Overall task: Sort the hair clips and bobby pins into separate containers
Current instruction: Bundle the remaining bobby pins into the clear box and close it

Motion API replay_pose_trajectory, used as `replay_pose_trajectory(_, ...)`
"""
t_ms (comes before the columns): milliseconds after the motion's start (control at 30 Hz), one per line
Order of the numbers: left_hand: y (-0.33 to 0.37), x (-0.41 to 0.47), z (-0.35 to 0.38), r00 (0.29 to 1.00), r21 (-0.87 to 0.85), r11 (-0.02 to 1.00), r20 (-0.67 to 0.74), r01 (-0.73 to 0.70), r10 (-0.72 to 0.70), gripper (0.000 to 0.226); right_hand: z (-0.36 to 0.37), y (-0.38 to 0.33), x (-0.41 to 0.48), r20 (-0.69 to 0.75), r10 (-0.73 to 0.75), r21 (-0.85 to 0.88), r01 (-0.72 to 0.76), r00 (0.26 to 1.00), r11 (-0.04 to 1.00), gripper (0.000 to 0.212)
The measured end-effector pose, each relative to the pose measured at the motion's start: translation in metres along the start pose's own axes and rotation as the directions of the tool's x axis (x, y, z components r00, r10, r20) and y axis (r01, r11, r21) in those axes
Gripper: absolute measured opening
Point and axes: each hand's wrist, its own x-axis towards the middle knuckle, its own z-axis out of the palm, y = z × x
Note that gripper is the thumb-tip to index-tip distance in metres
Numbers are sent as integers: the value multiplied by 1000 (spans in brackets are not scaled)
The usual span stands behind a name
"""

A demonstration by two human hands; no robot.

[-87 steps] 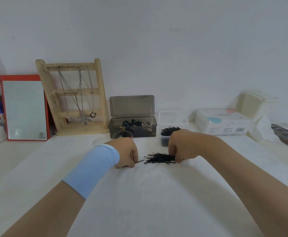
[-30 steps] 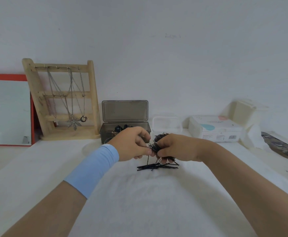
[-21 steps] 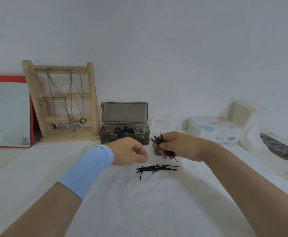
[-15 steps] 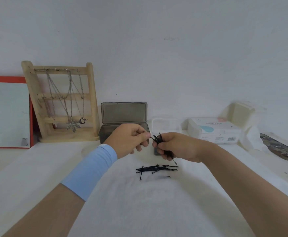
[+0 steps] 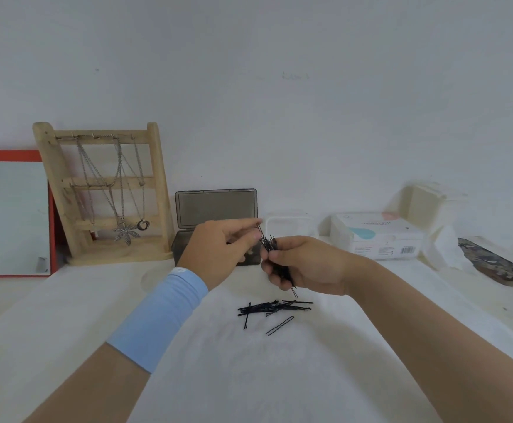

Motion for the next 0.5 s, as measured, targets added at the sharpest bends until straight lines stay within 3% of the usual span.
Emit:
replay_pose_trajectory(133,2,0,4,993,77,997,115,-15,6,22,-1,-1,-1,32,-2,60,0,999,998,23)
replay_pose_trajectory(267,6,14,4,994,196,980,108,-27,6,18,-7,-1,-2,39,22,135,-27,999,990,22)
replay_pose_trajectory(400,17,37,6,971,250,968,234,-16,-44,12,-15,-1,-5,38,11,152,-17,999,988,25)
replay_pose_trajectory(500,22,51,13,939,242,968,316,61,-138,30,-21,-2,-4,-5,-1,201,2,1000,979,24)
